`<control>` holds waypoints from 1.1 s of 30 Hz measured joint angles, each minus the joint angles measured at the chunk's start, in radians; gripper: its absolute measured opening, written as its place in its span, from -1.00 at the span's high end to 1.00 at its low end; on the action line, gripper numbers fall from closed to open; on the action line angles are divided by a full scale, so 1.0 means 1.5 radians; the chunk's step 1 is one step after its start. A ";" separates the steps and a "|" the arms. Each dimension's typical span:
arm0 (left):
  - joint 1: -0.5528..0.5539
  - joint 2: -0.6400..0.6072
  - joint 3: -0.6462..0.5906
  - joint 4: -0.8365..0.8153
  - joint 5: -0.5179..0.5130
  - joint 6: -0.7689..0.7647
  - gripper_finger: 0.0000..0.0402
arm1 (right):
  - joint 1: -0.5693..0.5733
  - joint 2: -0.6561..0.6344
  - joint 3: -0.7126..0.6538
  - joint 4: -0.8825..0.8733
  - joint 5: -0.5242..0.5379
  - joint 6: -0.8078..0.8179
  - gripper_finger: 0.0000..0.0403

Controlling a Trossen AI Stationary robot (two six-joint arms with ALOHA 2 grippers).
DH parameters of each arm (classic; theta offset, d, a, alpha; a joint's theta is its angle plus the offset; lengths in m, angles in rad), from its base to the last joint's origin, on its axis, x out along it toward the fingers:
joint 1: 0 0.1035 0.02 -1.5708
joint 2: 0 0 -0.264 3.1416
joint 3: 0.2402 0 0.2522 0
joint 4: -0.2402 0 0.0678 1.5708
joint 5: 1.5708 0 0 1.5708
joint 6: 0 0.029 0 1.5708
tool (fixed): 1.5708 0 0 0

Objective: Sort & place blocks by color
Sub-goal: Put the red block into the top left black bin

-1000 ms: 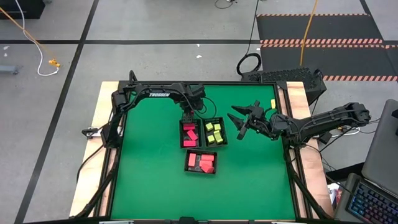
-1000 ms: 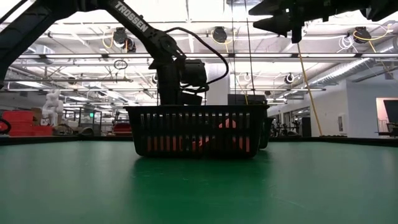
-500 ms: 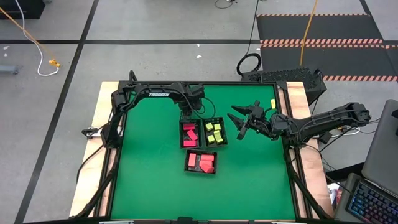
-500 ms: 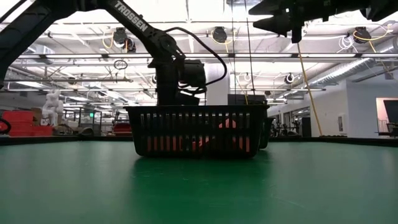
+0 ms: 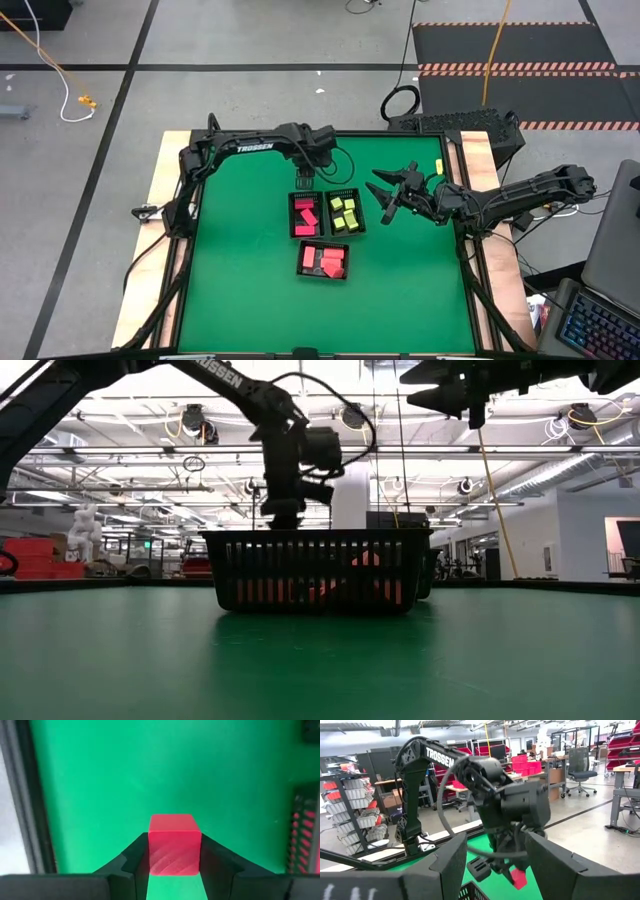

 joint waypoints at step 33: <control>-0.168 -0.001 0.130 -0.242 0.010 -0.165 0.77 | 0.005 0.000 0.000 -0.003 0.000 0.002 0.01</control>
